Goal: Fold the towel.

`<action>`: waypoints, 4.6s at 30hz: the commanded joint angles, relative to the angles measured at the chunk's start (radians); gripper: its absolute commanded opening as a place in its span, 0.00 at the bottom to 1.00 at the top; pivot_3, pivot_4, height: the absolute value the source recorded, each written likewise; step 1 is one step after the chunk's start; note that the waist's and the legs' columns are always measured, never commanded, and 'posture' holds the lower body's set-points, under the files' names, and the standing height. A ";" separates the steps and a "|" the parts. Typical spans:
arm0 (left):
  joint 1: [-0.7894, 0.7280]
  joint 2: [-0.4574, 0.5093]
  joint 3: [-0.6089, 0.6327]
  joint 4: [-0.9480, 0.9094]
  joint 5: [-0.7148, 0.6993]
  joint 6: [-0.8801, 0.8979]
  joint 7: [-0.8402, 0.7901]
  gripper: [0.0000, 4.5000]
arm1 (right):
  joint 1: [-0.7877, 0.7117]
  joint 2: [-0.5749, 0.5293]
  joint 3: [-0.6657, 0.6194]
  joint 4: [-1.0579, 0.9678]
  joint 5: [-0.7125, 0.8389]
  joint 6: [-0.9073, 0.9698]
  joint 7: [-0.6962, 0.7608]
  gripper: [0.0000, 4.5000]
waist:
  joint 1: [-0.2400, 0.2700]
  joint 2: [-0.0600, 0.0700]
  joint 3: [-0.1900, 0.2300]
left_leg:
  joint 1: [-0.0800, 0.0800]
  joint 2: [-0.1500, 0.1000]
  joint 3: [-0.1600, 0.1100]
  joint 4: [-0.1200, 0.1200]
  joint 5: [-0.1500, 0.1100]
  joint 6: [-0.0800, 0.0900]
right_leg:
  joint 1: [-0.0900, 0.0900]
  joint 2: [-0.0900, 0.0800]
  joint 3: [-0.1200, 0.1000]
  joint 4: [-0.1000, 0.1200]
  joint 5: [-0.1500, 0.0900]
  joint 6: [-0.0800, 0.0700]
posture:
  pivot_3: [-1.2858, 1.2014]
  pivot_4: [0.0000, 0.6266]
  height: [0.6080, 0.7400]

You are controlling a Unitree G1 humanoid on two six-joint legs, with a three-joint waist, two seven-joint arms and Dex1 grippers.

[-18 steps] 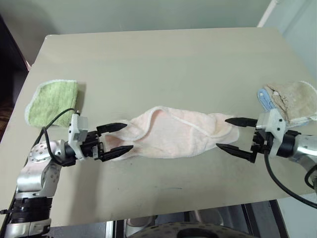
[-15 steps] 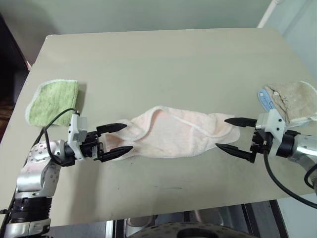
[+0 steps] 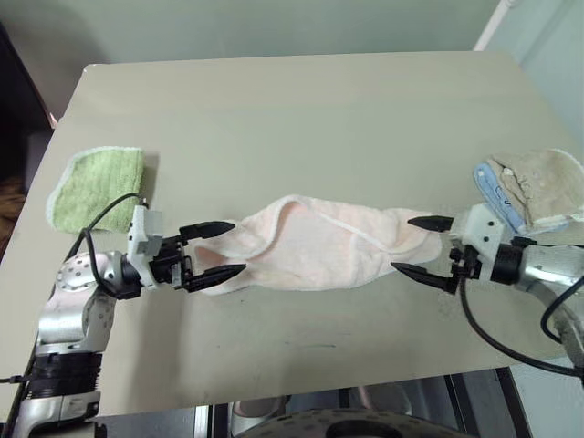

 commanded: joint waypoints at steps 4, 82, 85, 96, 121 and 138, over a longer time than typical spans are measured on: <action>-0.011 -0.010 -0.001 -0.001 0.005 -0.027 -0.003 1.00 | -0.074 0.016 0.020 0.104 -0.112 -0.127 -0.039 1.00 | -0.001 0.000 0.000 | 0.000 0.000 0.000 0.000 0.000 0.000 | 0.000 0.000 0.000 0.000 0.000 0.000 | 0.52 0.24 1.00; 0.081 0.000 -0.014 -0.100 0.027 -0.058 0.049 1.00 | -0.271 -0.008 0.110 0.392 -0.309 -0.393 0.060 1.00 | -0.004 0.000 0.000 | 0.000 0.001 0.000 -0.001 0.000 0.002 | 0.000 0.001 -0.001 -0.001 0.002 -0.001 | 0.52 0.24 1.00; 0.082 0.001 -0.016 -0.106 0.023 -0.050 0.049 1.00 | -0.278 0.007 0.123 0.397 -0.326 -0.418 0.057 1.00 | -0.004 0.000 0.000 | 0.000 0.002 0.000 -0.001 -0.001 0.003 | 0.000 0.001 -0.001 -0.001 0.002 -0.001 | 0.52 0.24 1.00; 0.086 -0.004 -0.012 -0.102 0.022 -0.053 0.044 1.00 | -0.255 0.011 0.173 0.387 -0.395 -0.504 0.043 1.00 | -0.004 0.000 0.000 | 0.000 0.002 0.000 -0.001 0.000 0.000 | 0.000 0.000 -0.001 -0.002 0.002 -0.001 | 0.52 0.24 1.00; 0.034 -0.020 -0.003 -0.055 0.030 -0.065 0.049 1.00 | -0.285 -0.035 0.166 0.416 -0.389 -0.659 0.080 0.00 | -0.003 0.000 0.000 | 0.000 0.002 0.000 -0.001 0.000 0.000 | 0.001 0.000 -0.001 -0.002 0.003 -0.001 | 0.52 0.24 1.00; -0.082 -0.061 -0.041 0.073 0.103 -0.191 0.064 1.00 | -0.550 0.079 0.044 0.348 -0.301 -0.303 -0.115 0.00 | -0.004 0.000 0.000 | -0.001 0.002 0.000 -0.001 0.003 -0.003 | 0.000 0.001 -0.001 -0.004 0.005 0.000 | 0.52 0.24 1.00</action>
